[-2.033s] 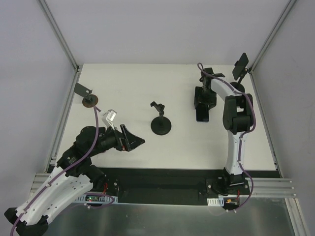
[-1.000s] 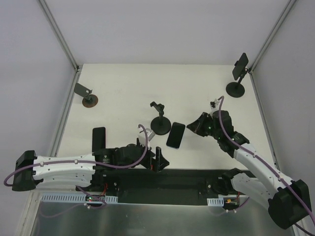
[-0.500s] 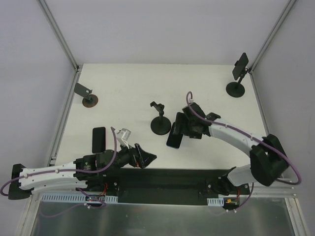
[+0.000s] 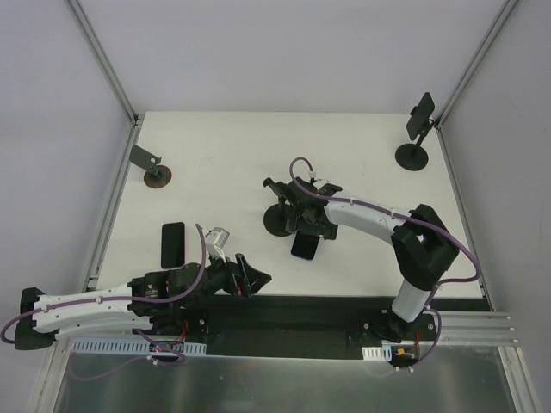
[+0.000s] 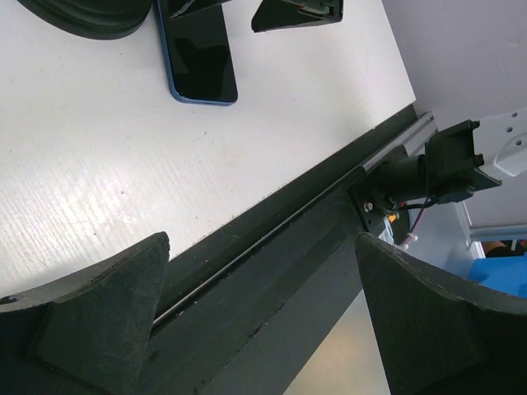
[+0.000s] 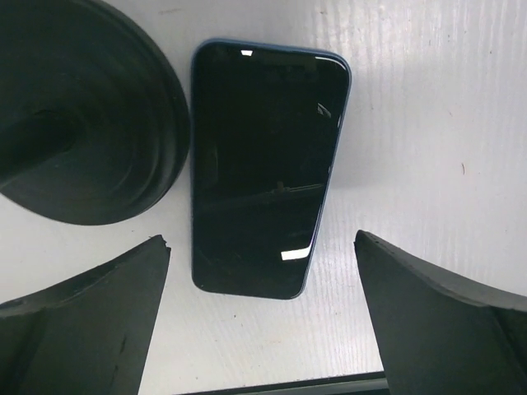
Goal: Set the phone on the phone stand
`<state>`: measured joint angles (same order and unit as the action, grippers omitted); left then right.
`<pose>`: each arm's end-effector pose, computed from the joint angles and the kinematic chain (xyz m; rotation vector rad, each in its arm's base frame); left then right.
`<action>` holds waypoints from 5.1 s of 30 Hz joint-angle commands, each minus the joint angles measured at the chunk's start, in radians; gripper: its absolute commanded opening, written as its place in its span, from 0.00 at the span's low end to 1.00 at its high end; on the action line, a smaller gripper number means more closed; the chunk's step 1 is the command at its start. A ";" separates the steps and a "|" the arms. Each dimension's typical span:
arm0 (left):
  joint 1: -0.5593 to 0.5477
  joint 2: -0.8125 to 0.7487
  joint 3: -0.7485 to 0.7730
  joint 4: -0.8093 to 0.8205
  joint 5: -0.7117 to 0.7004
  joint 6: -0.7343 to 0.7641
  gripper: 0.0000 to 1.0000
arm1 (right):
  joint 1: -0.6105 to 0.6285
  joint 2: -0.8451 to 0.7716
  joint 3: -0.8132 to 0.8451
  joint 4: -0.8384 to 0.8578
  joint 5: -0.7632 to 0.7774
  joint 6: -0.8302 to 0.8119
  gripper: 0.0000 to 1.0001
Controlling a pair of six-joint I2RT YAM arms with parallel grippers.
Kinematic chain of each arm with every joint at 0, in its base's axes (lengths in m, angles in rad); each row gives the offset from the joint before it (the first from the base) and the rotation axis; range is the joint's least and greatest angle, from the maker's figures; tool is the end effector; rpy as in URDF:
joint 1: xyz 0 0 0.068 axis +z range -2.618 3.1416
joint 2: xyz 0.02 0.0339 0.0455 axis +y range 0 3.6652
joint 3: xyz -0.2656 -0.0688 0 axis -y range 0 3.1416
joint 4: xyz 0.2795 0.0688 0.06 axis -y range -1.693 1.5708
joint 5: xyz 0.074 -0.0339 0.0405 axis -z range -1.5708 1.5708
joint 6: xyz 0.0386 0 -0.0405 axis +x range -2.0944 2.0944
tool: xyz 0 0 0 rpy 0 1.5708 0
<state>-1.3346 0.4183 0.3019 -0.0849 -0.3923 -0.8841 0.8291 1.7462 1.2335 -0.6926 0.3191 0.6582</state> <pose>0.0540 -0.1612 0.2266 0.1246 1.9328 -1.2287 0.2649 0.2712 0.1869 -0.1482 2.6572 0.0178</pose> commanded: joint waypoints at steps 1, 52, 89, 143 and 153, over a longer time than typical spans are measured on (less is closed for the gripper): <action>-0.003 0.004 0.011 -0.006 0.030 -0.019 0.94 | 0.004 0.010 -0.048 0.054 0.015 0.070 0.97; 0.158 0.145 0.221 -0.145 0.113 0.160 0.97 | -0.128 0.019 -0.183 0.170 -0.121 -0.059 0.97; 0.158 0.083 0.140 -0.033 0.317 0.070 0.94 | -0.027 -0.163 -0.410 0.409 0.035 -0.144 0.01; 0.262 1.039 0.681 0.338 0.308 0.060 0.41 | -0.025 -1.192 -0.832 0.808 -0.310 -0.560 0.01; 0.262 0.950 0.626 0.332 0.316 0.207 0.00 | -0.024 -1.189 -0.792 0.655 -0.212 -0.540 0.78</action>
<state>-1.0721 1.4540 0.9508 0.2123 -0.0742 -0.7460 0.8028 0.5682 0.3721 -0.0044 0.0219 0.1112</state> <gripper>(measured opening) 0.041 0.709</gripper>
